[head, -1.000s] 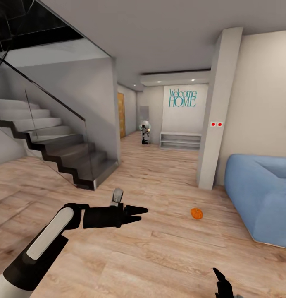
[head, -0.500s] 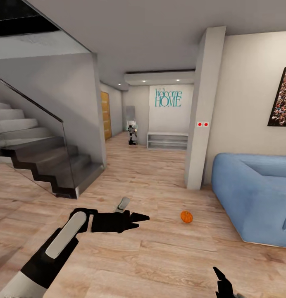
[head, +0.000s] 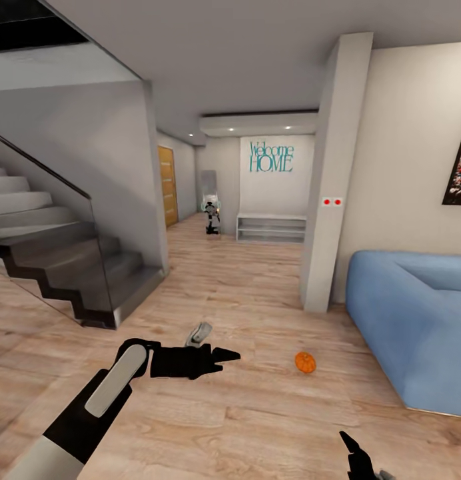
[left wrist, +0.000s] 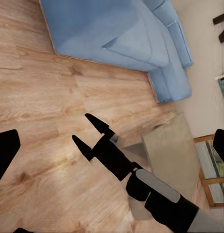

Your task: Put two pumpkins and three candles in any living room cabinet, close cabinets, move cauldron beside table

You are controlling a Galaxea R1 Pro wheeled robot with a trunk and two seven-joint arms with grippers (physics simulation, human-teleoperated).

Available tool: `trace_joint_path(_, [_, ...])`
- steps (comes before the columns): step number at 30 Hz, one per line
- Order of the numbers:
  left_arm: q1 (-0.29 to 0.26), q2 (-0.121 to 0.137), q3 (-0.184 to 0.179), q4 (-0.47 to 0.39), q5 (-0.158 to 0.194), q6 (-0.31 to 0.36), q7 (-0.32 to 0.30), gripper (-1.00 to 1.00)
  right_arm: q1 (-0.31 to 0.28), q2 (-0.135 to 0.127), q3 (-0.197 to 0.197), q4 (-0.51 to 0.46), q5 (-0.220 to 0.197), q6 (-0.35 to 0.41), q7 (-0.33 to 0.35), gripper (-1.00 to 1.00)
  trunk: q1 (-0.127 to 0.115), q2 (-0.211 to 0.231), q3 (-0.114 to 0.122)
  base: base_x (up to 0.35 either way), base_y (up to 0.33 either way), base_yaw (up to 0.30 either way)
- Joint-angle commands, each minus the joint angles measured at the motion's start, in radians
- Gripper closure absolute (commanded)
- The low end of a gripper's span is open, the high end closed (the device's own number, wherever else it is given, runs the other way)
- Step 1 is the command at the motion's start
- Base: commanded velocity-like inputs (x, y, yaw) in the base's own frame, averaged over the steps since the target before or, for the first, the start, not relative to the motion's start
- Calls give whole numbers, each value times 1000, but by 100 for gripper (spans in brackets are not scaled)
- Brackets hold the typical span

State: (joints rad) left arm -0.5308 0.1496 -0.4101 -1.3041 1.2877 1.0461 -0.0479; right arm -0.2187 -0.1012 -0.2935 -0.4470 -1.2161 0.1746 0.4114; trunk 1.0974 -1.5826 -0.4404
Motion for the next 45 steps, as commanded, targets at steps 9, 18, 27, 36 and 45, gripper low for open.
trace_joint_path(9, [-1,9,-3,-11,-3,1,-184,-100,-8,-4,4,-31,6,27,-2,-100,1,-1,-1,336,0,0])
trace_joint_path(18, [-1,10,-5,-48,-4,1,-246,-100,-105,-65,8,-100,143,142,-220,-100,1,-1,-1,337,0,0])
trace_joint_path(27, [0,10,-5,-79,-4,1,-251,-100,-137,-77,10,-102,171,159,-274,-100,1,-1,-1,337,0,0])
trace_joint_path(36, [0,10,-7,-82,-4,1,-251,-100,-133,-83,11,-109,173,160,-248,-100,1,-1,-1,337,0,0])
trace_joint_path(45, [0,10,-7,-81,-4,1,-251,-100,-128,-83,10,-111,173,159,-206,-100,1,-1,-1,337,0,0])
